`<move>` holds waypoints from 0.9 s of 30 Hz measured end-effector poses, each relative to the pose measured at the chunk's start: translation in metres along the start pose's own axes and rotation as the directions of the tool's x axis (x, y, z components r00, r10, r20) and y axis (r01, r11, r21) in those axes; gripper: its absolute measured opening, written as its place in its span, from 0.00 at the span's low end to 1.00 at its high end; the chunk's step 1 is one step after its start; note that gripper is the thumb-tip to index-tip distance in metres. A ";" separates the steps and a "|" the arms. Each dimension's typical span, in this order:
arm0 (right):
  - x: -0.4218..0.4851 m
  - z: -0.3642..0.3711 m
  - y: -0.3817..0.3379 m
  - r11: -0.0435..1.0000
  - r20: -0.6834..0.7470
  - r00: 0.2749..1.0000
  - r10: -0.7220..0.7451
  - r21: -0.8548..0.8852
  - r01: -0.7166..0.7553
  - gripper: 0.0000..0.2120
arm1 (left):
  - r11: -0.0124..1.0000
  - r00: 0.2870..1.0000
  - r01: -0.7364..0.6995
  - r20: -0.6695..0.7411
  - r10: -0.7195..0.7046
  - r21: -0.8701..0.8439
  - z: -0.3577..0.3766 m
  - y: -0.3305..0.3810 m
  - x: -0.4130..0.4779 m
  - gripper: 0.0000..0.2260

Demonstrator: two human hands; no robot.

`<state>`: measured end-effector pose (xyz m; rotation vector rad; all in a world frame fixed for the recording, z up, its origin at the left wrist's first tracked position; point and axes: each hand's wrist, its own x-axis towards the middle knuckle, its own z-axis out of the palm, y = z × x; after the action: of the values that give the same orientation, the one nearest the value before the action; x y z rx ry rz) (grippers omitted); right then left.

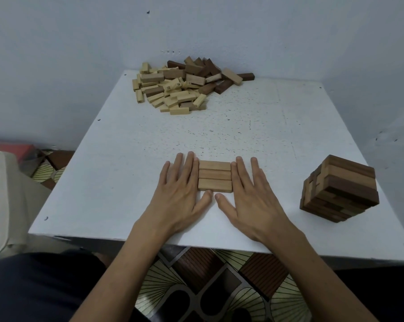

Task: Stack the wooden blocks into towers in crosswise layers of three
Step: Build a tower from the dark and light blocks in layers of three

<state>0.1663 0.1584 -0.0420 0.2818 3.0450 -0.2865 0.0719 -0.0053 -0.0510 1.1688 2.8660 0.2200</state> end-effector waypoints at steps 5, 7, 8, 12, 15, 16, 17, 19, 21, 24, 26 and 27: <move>0.002 0.003 0.000 1.000 0.001 1.000 0.011 -0.014 -0.011 0.49 | 1.000 1.000 0.008 0.006 -0.008 -0.012 0.000 0.003 0.000 0.40; 0.002 0.003 0.000 1.000 0.007 1.000 0.018 -0.013 -0.018 0.50 | 1.000 1.000 0.010 0.011 -0.010 -0.007 0.001 0.004 0.000 0.40; 0.002 0.003 -0.001 1.000 0.007 1.000 0.022 -0.012 -0.022 0.50 | 1.000 1.000 0.011 0.007 -0.011 -0.008 0.002 0.004 0.000 0.40; 0.001 0.001 -0.002 0.999 0.021 0.999 0.031 -0.013 -0.030 0.51 | 1.000 1.000 0.002 -0.018 -0.002 -0.010 0.003 0.003 0.000 0.39; 0.001 -0.003 -0.002 0.999 0.040 0.998 0.038 -0.002 -0.038 0.49 | 1.000 0.999 0.010 0.033 -0.010 0.003 0.000 0.001 0.000 0.41; 0.002 -0.006 -0.001 0.999 0.051 0.998 0.046 0.016 -0.047 0.46 | 1.000 0.998 0.008 0.055 -0.008 -0.005 -0.001 -0.001 0.001 0.42; 0.003 -0.010 0.001 0.998 0.074 0.996 0.051 0.040 -0.055 0.44 | 1.000 0.997 0.006 0.076 -0.003 -0.028 -0.004 -0.004 0.001 0.43; 0.006 -0.017 0.007 0.992 0.110 0.993 0.036 0.115 -0.048 0.43 | 0.994 0.993 0.002 0.113 0.010 -0.107 -0.010 -0.010 0.002 0.45; 0.009 -0.022 0.014 0.977 0.097 0.995 -0.009 0.214 -0.012 0.43 | 0.981 0.993 -0.029 0.109 0.051 -0.192 -0.017 -0.017 0.004 0.46; 0.013 -0.025 0.019 0.951 0.058 0.995 -0.075 0.305 0.054 0.43 | 0.945 0.990 -0.134 0.011 0.144 -0.297 -0.019 -0.028 0.010 0.45; 0.013 -0.027 0.019 0.940 0.053 0.994 -0.098 0.333 0.075 0.42 | 0.922 0.984 -0.175 -0.030 0.176 -0.345 -0.019 -0.032 0.015 0.44; 0.013 -0.028 0.020 0.937 0.052 0.993 -0.107 0.341 0.083 0.41 | 0.912 0.981 -0.190 -0.044 0.187 -0.362 -0.019 -0.033 0.016 0.44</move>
<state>0.1557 0.1851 -0.0195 0.1377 2.9301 -0.8120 0.0353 -0.0196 -0.0365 1.3579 2.5560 0.7312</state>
